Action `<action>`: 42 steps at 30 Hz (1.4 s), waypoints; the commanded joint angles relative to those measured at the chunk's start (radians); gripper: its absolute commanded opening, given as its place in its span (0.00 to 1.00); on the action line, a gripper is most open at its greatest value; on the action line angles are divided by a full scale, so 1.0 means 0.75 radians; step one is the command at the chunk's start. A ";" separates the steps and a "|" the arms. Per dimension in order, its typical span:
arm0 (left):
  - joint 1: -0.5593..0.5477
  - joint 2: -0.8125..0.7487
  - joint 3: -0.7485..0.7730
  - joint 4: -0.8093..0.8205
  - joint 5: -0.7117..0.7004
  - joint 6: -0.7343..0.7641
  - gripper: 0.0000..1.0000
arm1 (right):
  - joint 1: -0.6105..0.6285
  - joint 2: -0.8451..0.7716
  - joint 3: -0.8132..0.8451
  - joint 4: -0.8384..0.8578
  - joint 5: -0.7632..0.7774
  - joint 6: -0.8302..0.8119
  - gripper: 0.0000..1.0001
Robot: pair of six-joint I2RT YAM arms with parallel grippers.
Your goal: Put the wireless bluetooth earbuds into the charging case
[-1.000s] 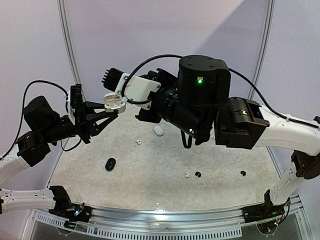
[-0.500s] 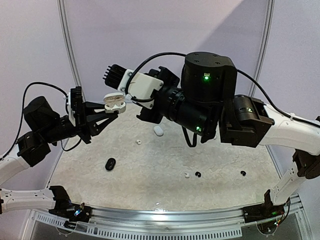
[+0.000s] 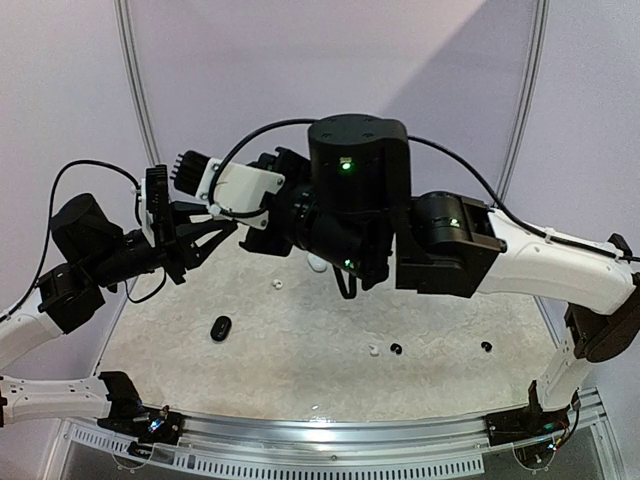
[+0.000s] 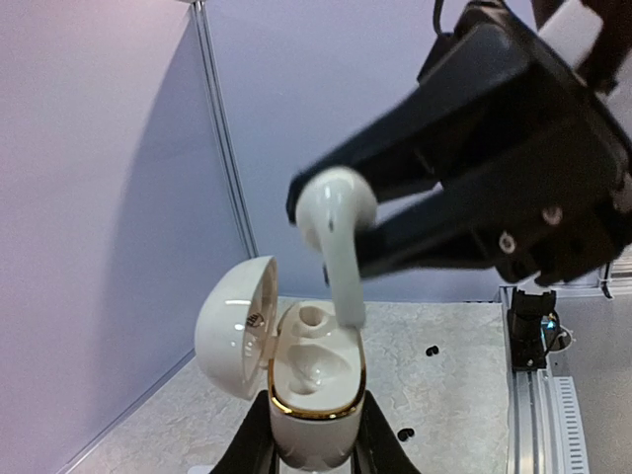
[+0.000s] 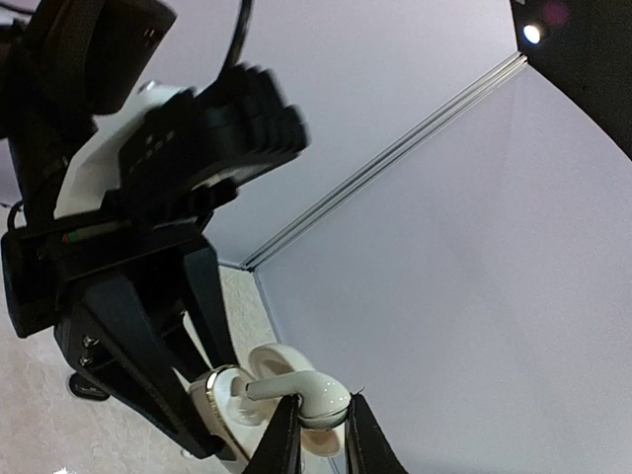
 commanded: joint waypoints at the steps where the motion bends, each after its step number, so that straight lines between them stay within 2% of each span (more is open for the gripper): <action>1: -0.019 0.001 0.007 0.011 -0.042 -0.063 0.00 | 0.000 0.037 0.025 -0.050 0.063 -0.026 0.00; 27: -0.021 0.019 0.023 -0.011 -0.017 -0.086 0.00 | -0.002 0.119 0.066 -0.094 0.170 -0.134 0.00; 42: -0.021 0.022 0.031 -0.002 -0.029 -0.090 0.00 | 0.000 0.125 0.083 -0.213 0.085 -0.101 0.00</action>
